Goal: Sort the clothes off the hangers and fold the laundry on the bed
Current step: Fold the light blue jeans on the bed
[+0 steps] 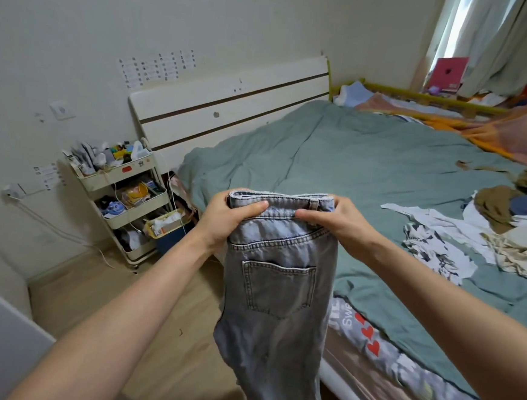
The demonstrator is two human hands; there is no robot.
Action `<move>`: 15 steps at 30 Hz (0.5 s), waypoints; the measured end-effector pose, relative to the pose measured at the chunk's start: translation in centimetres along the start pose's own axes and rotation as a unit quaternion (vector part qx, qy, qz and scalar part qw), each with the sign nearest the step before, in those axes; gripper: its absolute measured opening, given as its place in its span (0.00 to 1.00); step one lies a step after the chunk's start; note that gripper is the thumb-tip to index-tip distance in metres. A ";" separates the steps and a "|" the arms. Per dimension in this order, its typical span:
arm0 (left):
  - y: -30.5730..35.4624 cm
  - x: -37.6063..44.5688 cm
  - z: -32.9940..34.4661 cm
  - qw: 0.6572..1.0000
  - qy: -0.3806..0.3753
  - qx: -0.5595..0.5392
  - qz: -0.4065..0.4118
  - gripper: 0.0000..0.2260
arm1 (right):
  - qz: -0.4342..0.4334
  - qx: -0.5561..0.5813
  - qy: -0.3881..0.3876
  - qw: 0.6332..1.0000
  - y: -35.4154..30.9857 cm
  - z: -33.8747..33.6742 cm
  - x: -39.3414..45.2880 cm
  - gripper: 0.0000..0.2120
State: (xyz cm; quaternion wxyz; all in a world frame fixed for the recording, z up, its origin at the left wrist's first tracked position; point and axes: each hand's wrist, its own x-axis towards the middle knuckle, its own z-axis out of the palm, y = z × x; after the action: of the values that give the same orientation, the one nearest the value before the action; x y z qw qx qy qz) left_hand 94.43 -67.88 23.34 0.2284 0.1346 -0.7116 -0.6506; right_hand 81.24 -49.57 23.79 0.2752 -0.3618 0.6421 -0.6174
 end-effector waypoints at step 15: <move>-2.7 2.7 8.3 0.993 -0.011 0.119 -0.019 0.10 | -0.036 -0.491 0.005 0.870 2.2 -2.7 1.5 0.36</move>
State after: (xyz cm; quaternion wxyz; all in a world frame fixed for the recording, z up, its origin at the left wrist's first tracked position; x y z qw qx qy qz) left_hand 87.71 -62.32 20.69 0.1903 0.1669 -0.7840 -0.5668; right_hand 77.91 -49.16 22.00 0.0366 -0.4697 0.8505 -0.2339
